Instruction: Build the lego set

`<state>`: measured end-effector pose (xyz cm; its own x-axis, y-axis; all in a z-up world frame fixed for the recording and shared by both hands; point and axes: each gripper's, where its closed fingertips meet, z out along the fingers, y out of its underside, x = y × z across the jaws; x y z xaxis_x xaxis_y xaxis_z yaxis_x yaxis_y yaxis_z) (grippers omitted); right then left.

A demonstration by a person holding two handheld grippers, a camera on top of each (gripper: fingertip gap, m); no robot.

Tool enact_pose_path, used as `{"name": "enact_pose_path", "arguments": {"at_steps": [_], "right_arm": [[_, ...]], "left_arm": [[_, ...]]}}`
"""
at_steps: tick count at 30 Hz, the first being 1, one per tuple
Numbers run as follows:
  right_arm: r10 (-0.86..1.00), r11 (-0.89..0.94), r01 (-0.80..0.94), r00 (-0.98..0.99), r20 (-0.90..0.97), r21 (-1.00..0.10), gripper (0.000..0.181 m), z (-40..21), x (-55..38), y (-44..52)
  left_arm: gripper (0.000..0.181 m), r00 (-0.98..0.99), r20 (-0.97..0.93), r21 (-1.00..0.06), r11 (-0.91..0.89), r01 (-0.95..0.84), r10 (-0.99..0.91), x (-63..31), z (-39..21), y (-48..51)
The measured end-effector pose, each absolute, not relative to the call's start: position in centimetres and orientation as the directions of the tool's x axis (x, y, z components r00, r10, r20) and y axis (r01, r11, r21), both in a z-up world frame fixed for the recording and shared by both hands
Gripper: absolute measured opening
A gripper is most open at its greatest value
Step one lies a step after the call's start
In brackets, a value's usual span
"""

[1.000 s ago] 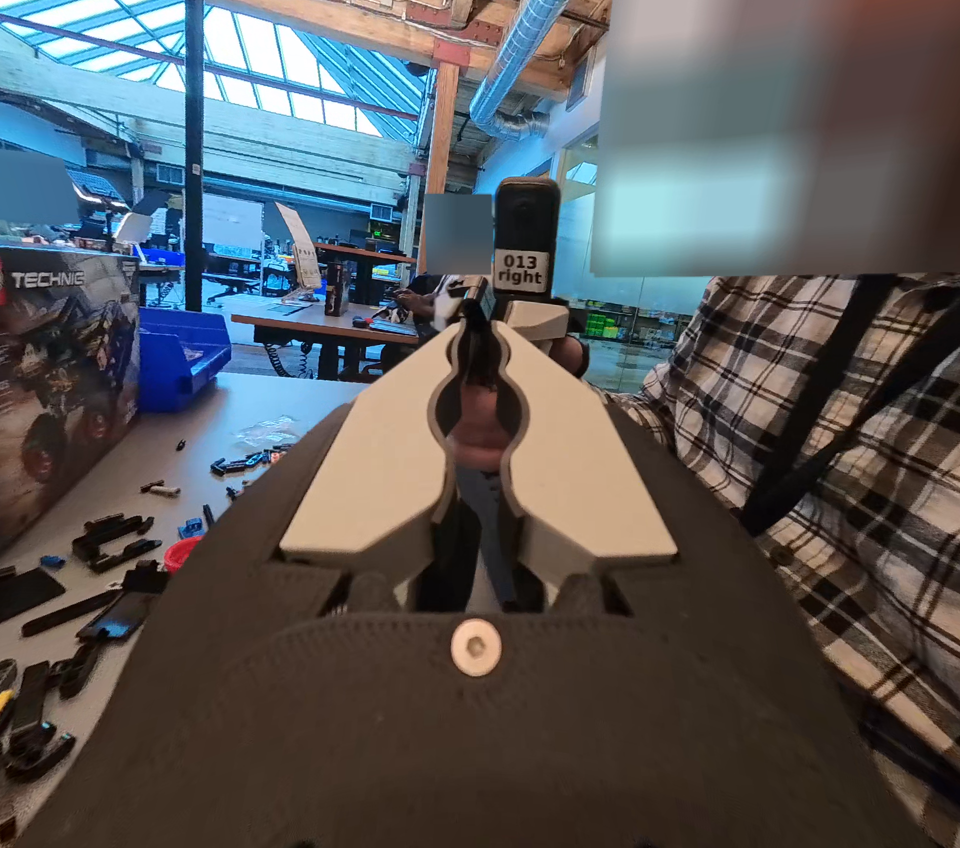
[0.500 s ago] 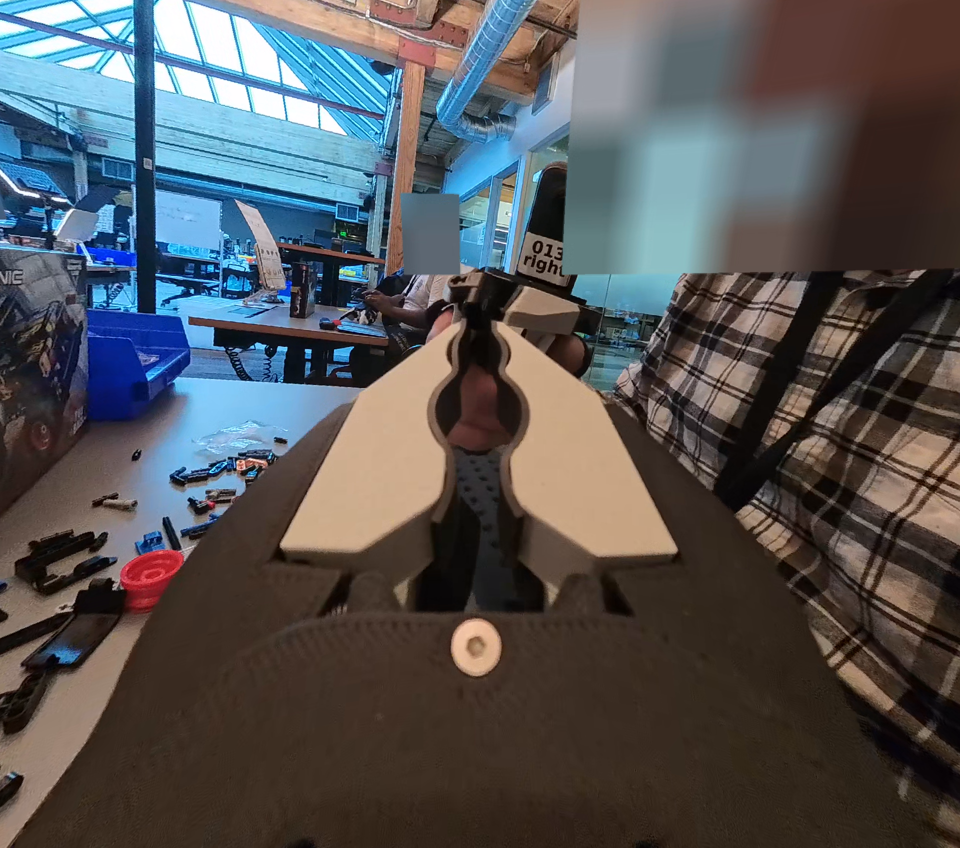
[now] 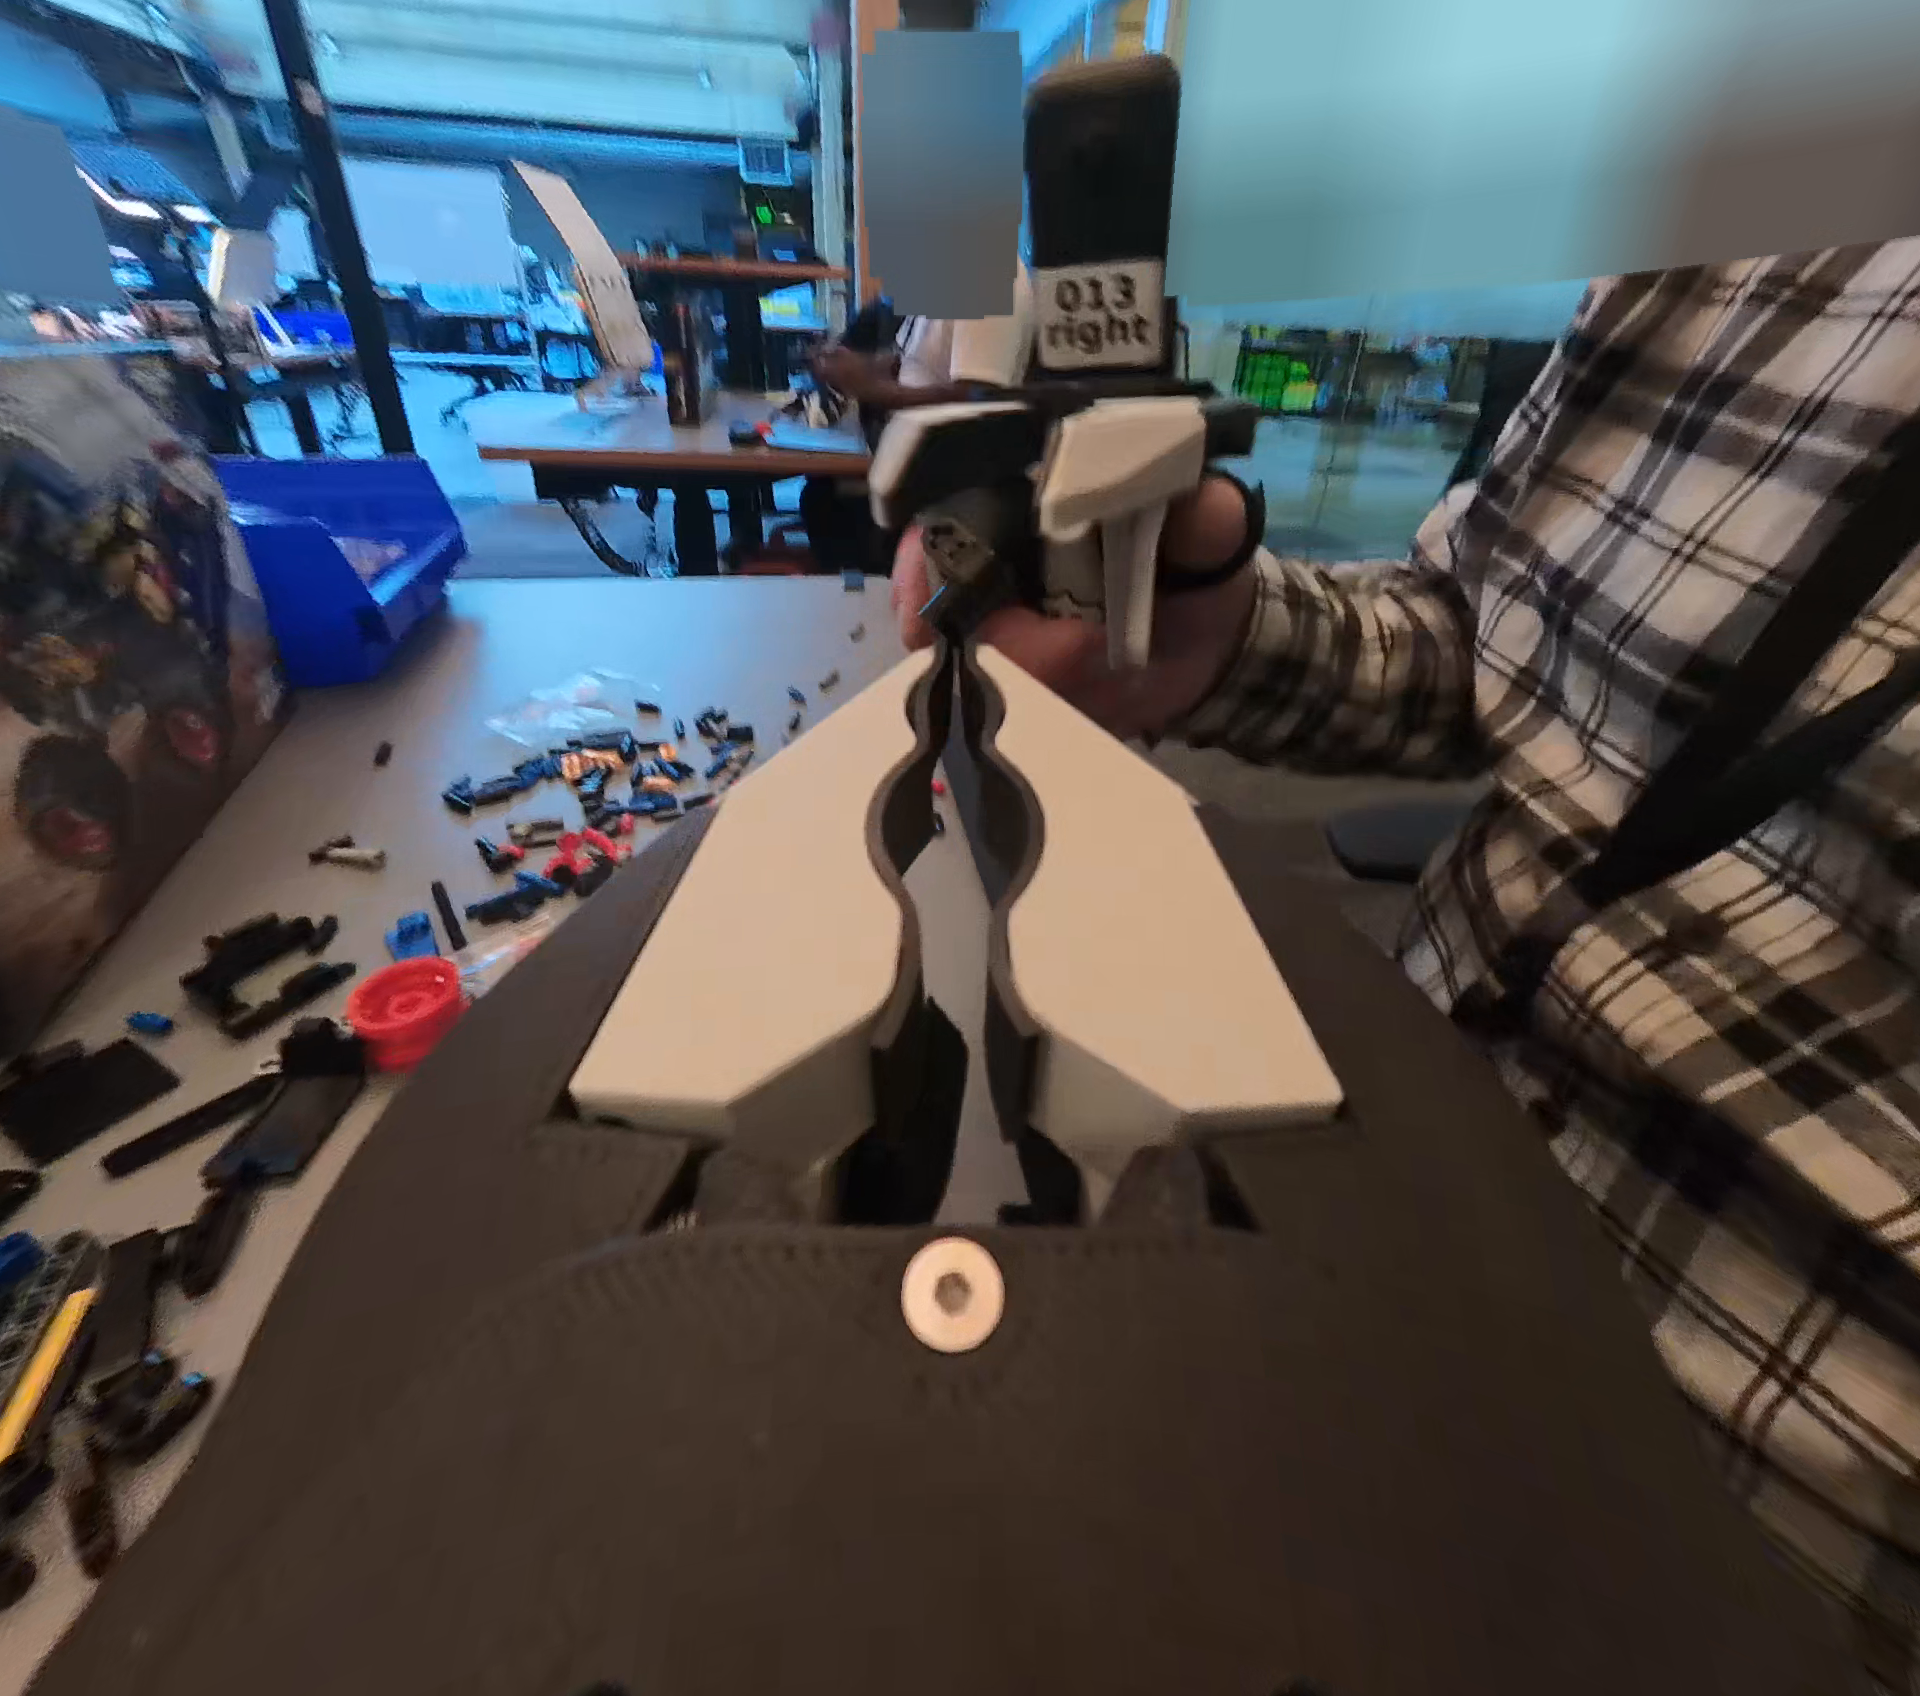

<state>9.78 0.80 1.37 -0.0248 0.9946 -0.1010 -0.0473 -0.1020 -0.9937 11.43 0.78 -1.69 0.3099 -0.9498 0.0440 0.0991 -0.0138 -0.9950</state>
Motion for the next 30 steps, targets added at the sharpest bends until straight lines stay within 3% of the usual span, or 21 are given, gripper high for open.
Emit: {"name": "enact_pose_path", "arguments": {"at_steps": [3, 9, 13, 15, 20, 25, 30], "right_arm": [[0.993, -0.118, -0.032, -0.015, -0.118, -0.992, 0.013, 0.4, 10.0, 1.2], [0.981, -0.191, -0.082, -0.053, -0.187, -0.978, 0.01, 0.4, 9.9, 1.3], [0.975, -0.218, -0.094, -0.072, -0.212, -0.971, 0.027, 0.3, 10.1, 1.7], [0.98, -0.197, -0.087, -0.06, -0.192, -0.977, 0.027, 0.1, 10.3, 1.9], [0.995, -0.098, 0.003, 0.007, -0.098, -0.995, 0.015, -1.7, 9.8, 2.3], [0.988, -0.132, 0.015, 0.08, -0.13, -0.991, 0.014, -2.8, 11.8, 4.7], [0.994, -0.104, 0.205, 0.003, -0.106, -0.973, 0.021, -5.8, 14.1, 2.3]], "left_arm": [[0.0, 0.332, 0.051, -0.996, -0.025, 0.083, -0.942, 11.7, -2.2, 1.3], [0.0, 0.349, 0.046, -0.996, -0.017, 0.087, -0.936, 11.5, -2.2, 1.5], [0.0, 0.355, 0.053, -0.994, -0.017, 0.104, -0.933, 11.3, -1.9, 1.7], [0.0, 0.364, 0.048, -0.995, -0.011, 0.102, -0.93, 11.1, -1.8, 1.9], [0.0, 0.436, 0.039, -0.999, -0.043, 0.003, -0.899, 10.9, -3.5, 3.2], [0.0, 0.528, 0.042, -0.991, -0.105, -0.088, -0.848, 9.7, -5.4, 4.7], [0.0, 0.556, 0.048, -0.981, -0.144, -0.129, -0.83, 9.4, -6.5, 5.3]]}}
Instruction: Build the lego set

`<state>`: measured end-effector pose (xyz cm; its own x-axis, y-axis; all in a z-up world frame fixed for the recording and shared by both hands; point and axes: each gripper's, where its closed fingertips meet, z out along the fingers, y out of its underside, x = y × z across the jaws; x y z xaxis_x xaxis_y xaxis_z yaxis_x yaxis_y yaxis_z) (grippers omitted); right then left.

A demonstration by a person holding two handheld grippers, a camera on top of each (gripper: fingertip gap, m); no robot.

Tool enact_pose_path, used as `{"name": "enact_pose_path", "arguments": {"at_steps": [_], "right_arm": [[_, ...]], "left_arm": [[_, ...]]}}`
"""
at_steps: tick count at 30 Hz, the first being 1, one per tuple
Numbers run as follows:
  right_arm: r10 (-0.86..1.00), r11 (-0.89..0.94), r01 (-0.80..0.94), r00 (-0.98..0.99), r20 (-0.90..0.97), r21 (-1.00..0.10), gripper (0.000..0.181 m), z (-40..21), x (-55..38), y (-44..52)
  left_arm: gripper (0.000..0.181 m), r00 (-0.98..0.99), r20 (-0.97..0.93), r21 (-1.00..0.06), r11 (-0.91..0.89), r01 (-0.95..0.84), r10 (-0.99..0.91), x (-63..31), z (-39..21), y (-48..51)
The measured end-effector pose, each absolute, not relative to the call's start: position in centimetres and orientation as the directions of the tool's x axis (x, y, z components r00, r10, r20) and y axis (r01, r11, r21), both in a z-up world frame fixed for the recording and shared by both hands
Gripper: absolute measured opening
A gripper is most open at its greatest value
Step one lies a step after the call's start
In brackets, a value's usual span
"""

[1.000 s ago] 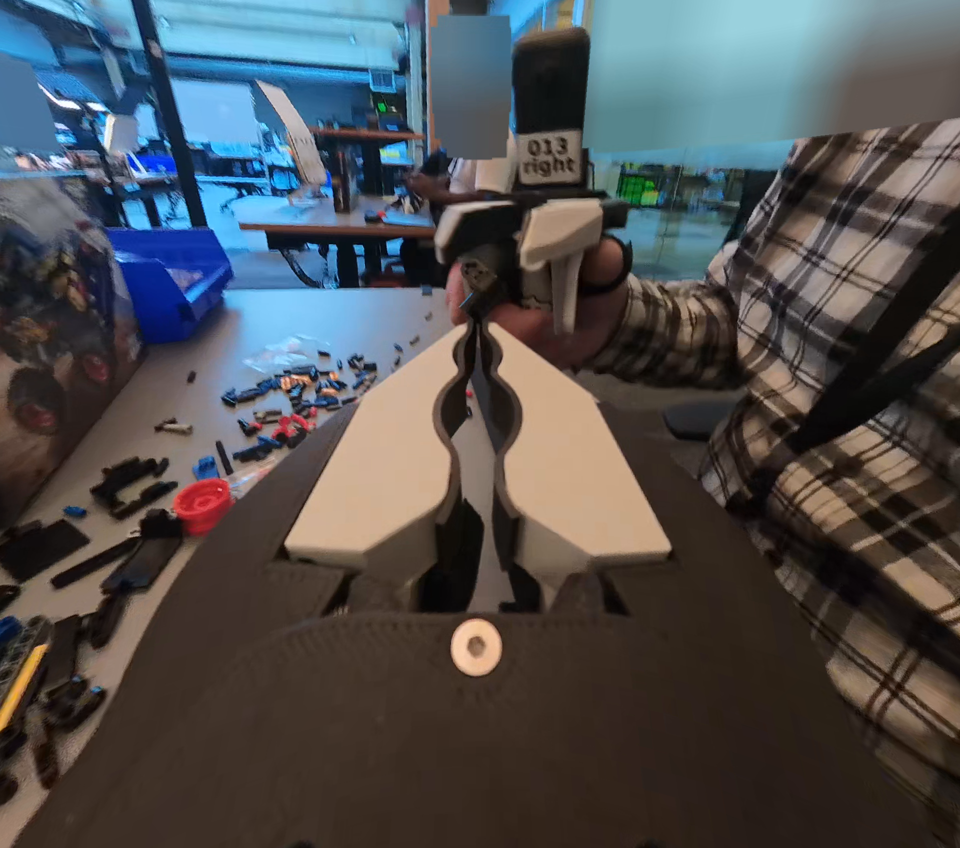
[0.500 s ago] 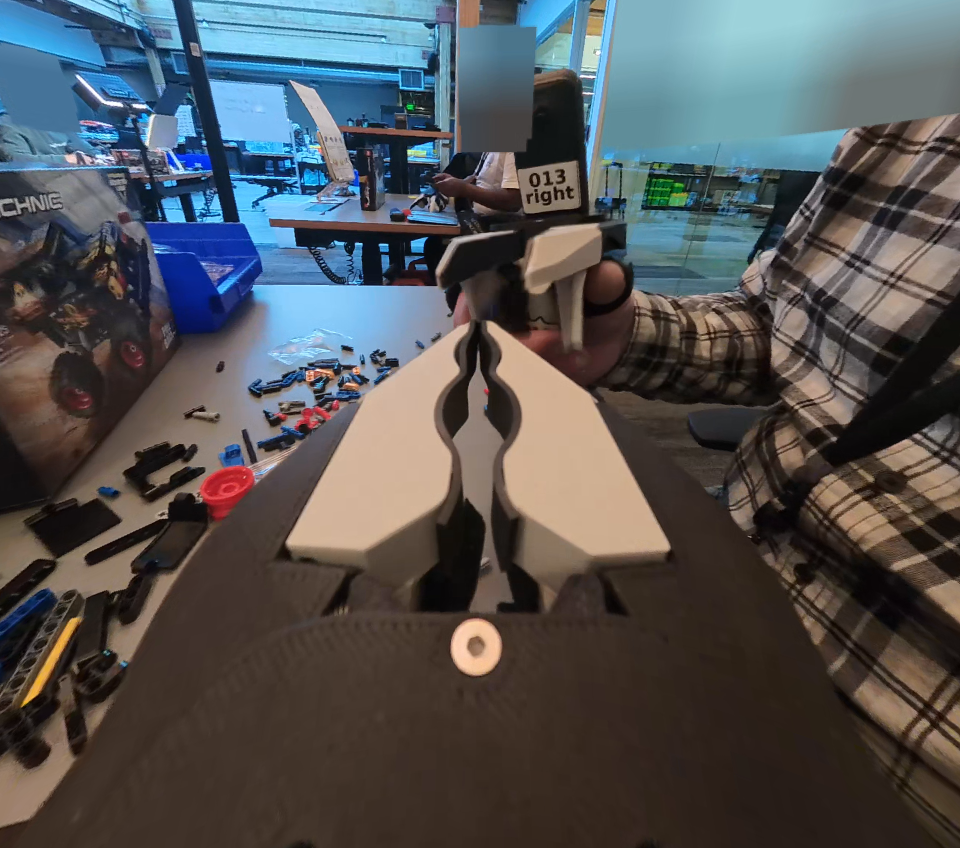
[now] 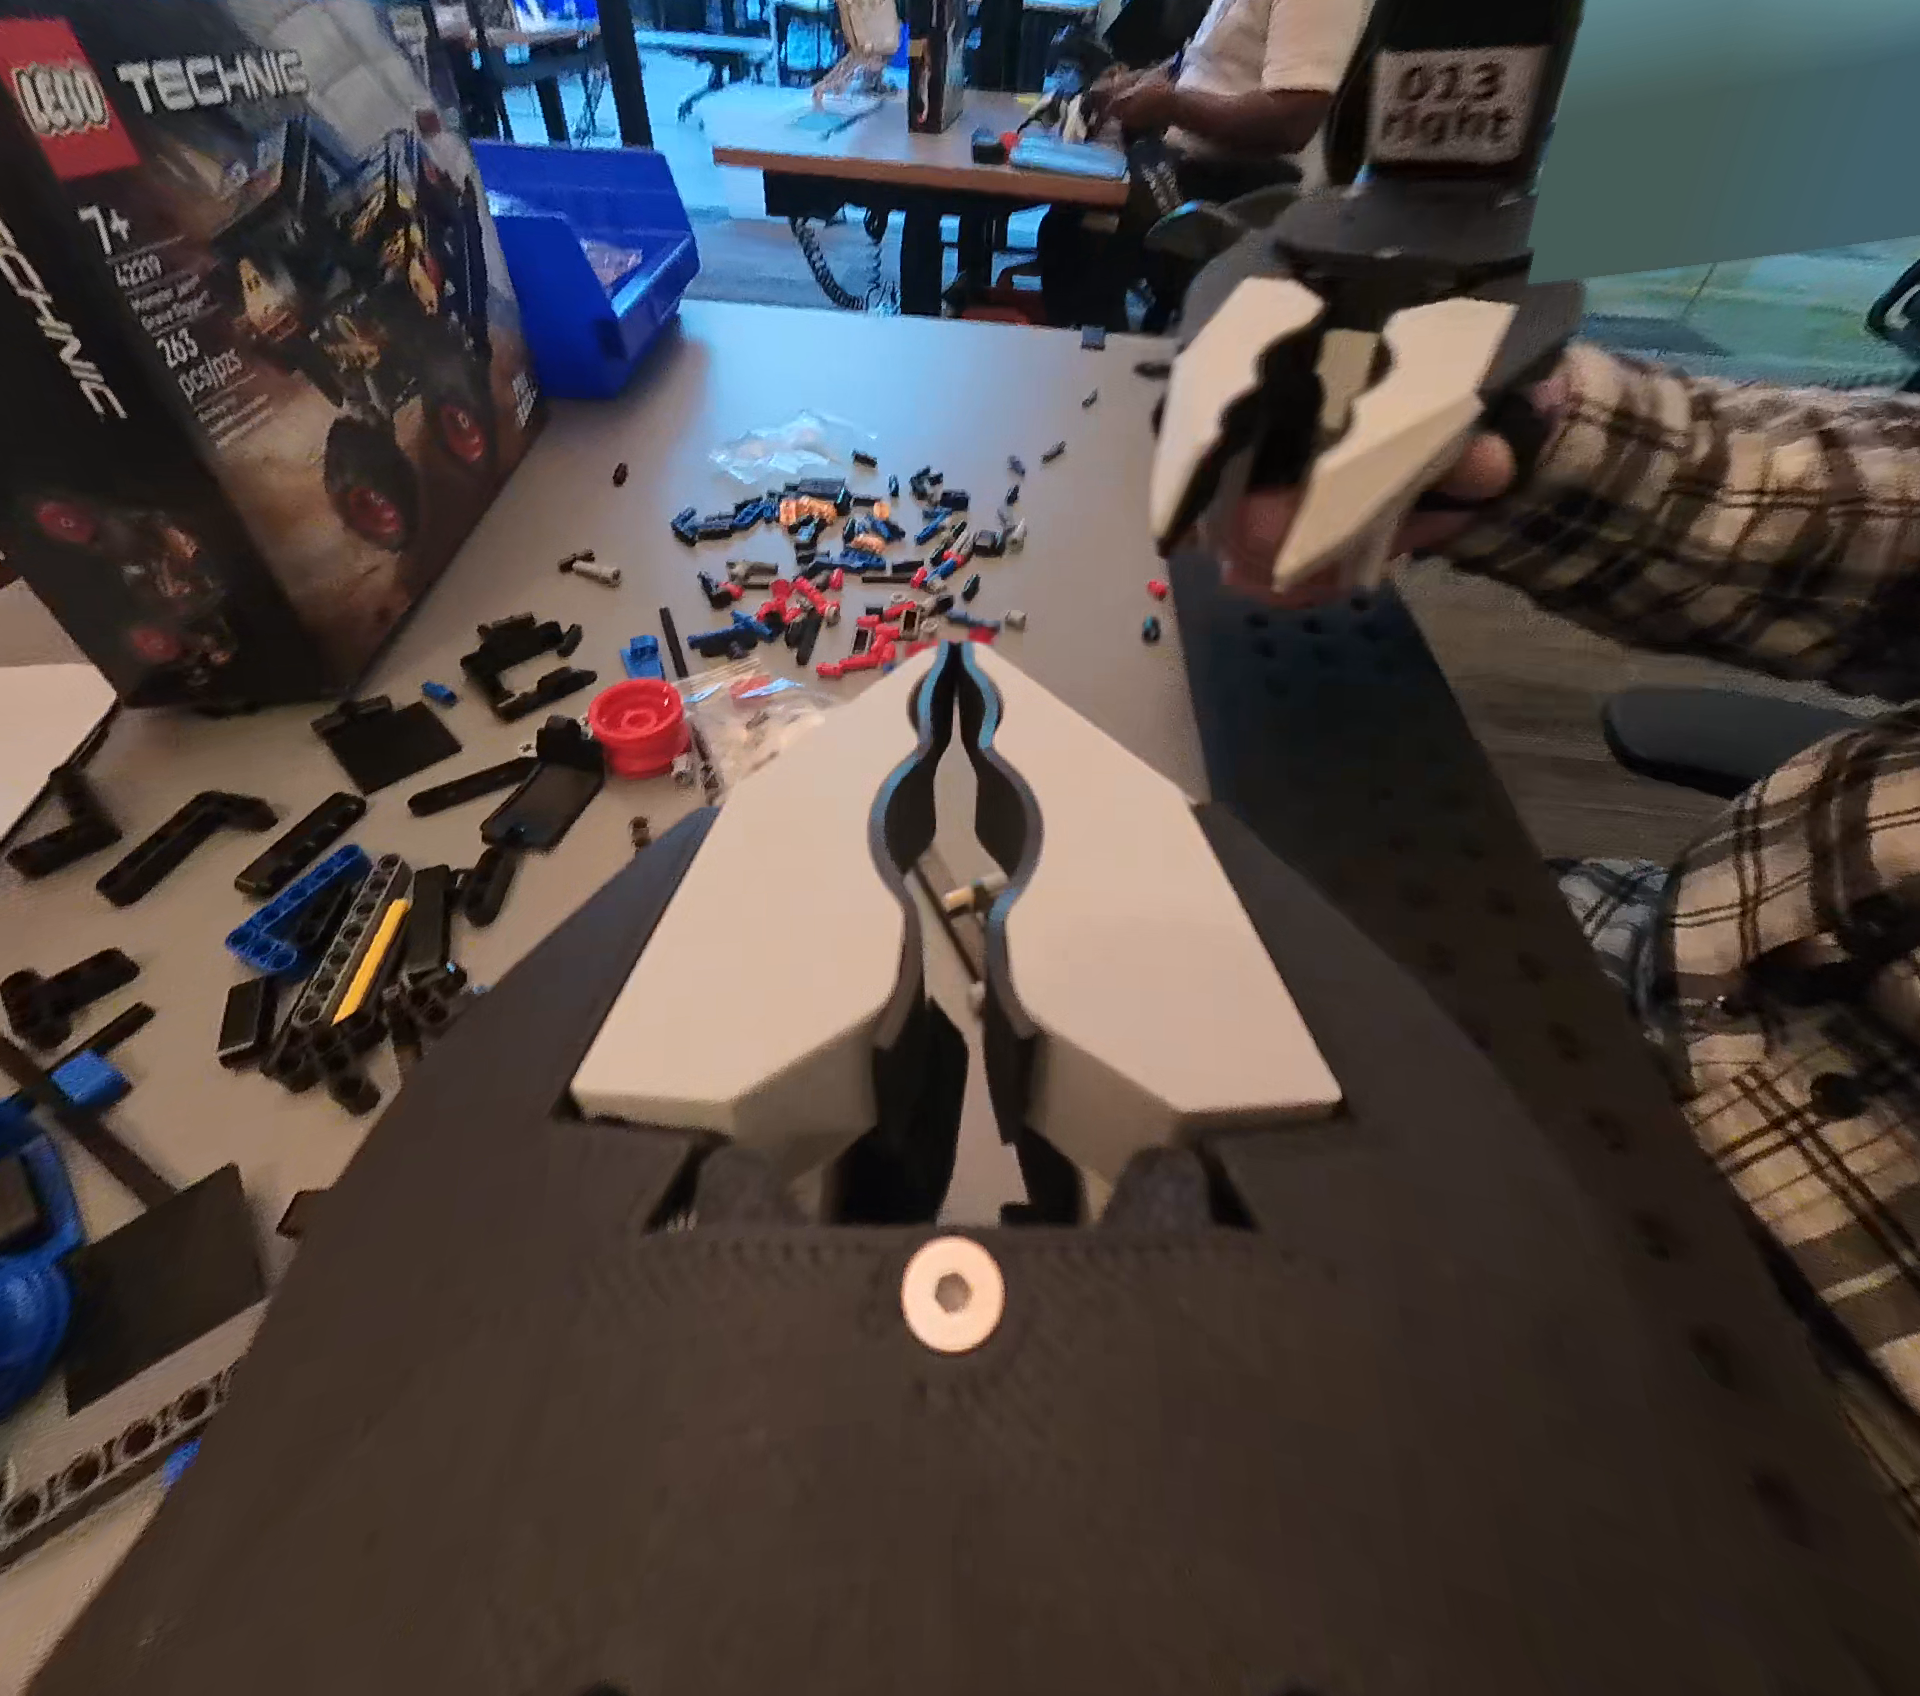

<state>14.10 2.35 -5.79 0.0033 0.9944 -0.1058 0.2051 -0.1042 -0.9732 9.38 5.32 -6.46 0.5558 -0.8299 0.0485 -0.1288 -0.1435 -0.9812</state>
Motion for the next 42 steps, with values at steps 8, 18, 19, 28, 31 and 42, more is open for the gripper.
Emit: {"name": "enact_pose_path", "arguments": {"at_steps": [8, 18, 19, 28, 31, 42], "right_arm": [[0.998, -0.041, 0.408, -0.023, -0.055, -0.912, 0.028, -10.6, 13.6, 1.0], [0.999, 0.002, 0.481, -0.049, -0.024, -0.877, 0.023, -12.1, 13.6, 1.2], [0.998, 0.004, 0.482, -0.052, -0.024, -0.876, 0.023, -12.1, 13.6, 1.2], [0.996, 0.067, 0.495, -0.079, 0.031, -0.866, 0.024, -12.4, 13.5, 0.8], [0.991, 0.137, 0.439, -0.068, 0.119, -0.888, 0.024, -11.4, 13.3, 1.1], [0.897, 0.427, 0.305, -0.028, 0.44, -0.851, 0.026, -7.7, 12.0, 0.6]], "left_arm": [[0.014, 0.463, -0.051, -0.845, -0.208, -0.492, -0.885, 8.9, -11.3, 2.5], [0.013, 0.237, -0.249, -0.631, -0.028, -0.776, -0.939, 11.1, -17.1, 0.5], [0.009, 0.229, -0.242, -0.638, -0.023, -0.77, -0.943, 11.5, -17.2, 0.4], [0.004, 0.319, -0.143, -0.74, -0.112, -0.663, -0.937, 12.3, -15.8, 0.9], [0.004, 0.377, 0.061, -0.843, -0.25, -0.476, -0.924, 12.3, -13.4, 1.0], [0.004, 0.168, 0.524, -0.849, -0.527, 0.033, -0.835, 12.3, -6.9, 0.9]]}}
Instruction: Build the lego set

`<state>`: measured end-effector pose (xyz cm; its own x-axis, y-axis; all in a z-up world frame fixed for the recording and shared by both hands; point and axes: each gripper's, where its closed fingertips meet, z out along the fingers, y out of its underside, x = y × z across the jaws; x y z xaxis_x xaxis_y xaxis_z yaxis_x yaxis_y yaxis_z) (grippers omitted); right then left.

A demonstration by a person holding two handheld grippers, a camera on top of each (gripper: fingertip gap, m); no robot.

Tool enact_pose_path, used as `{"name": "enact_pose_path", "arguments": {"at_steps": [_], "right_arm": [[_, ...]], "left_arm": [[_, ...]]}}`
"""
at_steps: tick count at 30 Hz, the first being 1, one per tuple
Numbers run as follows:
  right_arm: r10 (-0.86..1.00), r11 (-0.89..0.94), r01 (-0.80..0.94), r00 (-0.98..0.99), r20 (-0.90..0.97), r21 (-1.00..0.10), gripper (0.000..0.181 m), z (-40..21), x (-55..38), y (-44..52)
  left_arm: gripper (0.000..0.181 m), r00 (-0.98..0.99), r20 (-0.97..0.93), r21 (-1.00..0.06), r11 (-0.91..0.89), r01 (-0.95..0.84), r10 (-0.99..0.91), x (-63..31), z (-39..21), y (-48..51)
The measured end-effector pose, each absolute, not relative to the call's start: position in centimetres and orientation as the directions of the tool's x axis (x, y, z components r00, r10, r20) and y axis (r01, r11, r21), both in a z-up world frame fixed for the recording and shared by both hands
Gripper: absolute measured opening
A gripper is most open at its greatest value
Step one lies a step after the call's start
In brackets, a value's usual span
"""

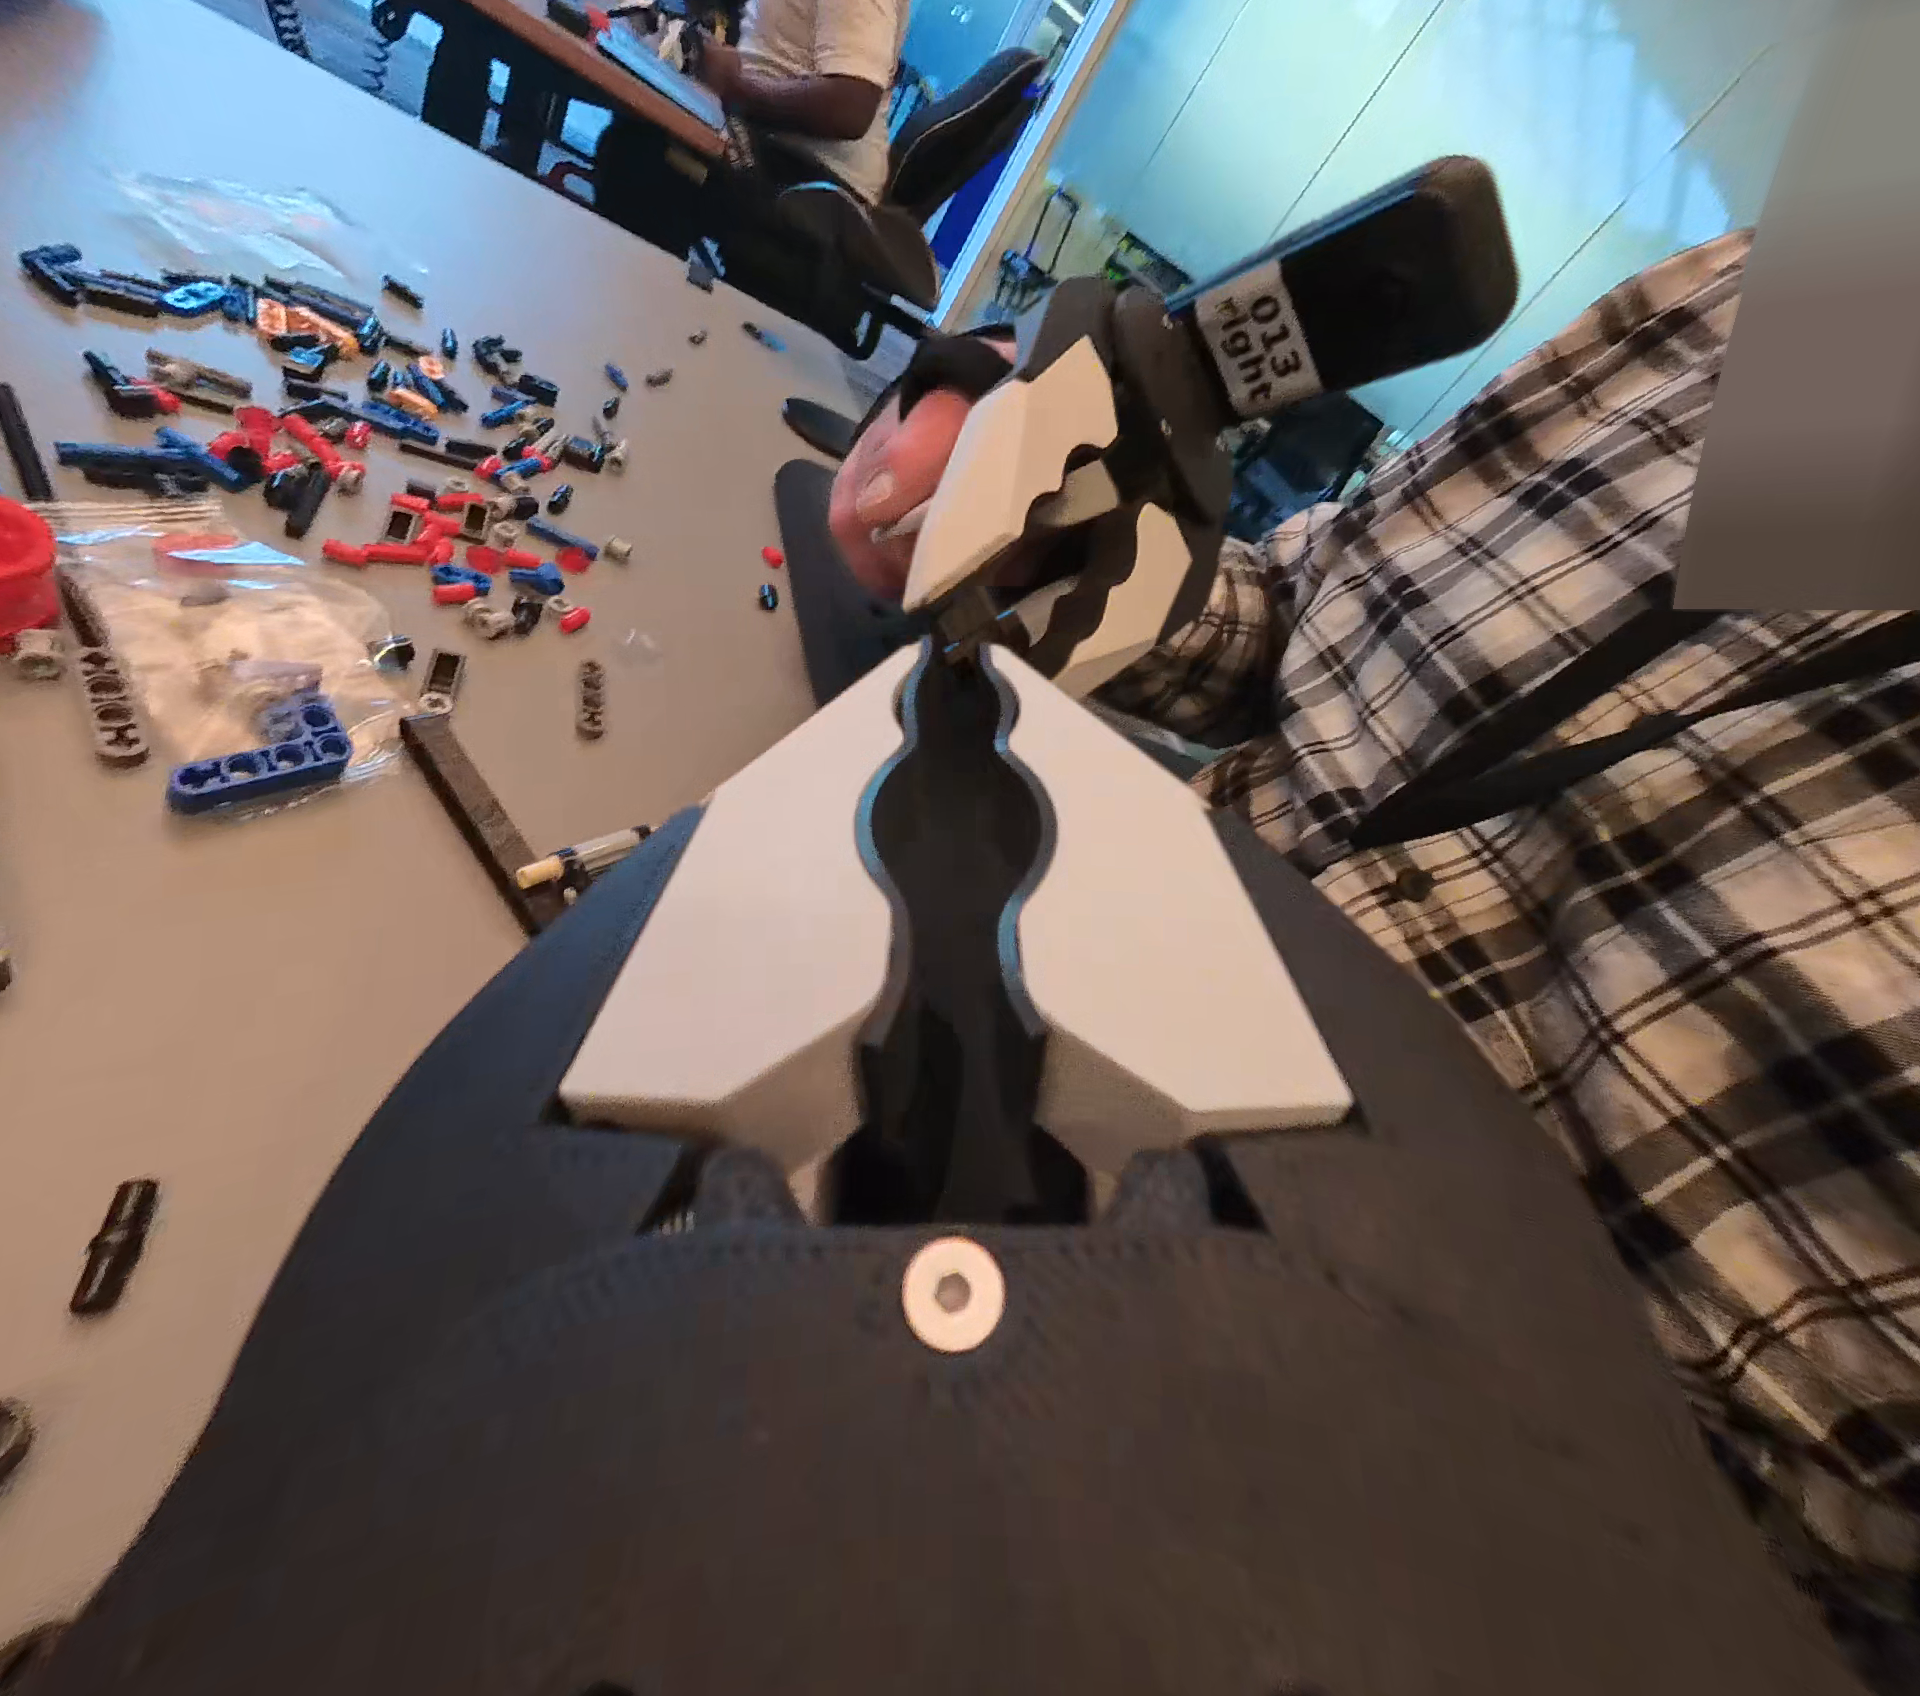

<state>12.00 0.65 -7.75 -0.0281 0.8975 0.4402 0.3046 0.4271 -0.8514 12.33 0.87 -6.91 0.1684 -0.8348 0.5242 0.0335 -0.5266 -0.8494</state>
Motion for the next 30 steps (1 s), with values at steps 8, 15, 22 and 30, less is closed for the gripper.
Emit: {"name": "enact_pose_path", "arguments": {"at_steps": [8, 15, 22, 30], "right_arm": [[0.893, 0.419, 0.251, 0.063, 0.446, -0.873, 0.012, -5.9, 11.4, 1.4], [0.935, 0.319, 0.208, 0.092, 0.343, -0.925, 0.008, -5.1, 11.5, 2.0], [0.998, -0.008, 0.004, -0.064, -0.008, -1.0, 0.007, -3.3, 12.6, 2.0], [0.929, -0.25, -0.098, -0.303, -0.21, -0.963, 0.007, -2.4, 13.9, 1.9]], "left_arm": [[0.004, 0.093, 0.561, -0.825, -0.545, 0.148, -0.823, 11.9, -5.1, 1.1], [0.011, 0.21, 0.464, -0.885, -0.443, 0.142, -0.86, 11.5, -4.4, 1.5], [0.016, 0.403, 0.237, -0.954, -0.29, -0.076, -0.884, 10.5, -5.9, 1.3], [0.023, 0.557, -0.151, -0.673, -0.328, -0.663, -0.817, 3.0, -15.1, 1.3]]}}
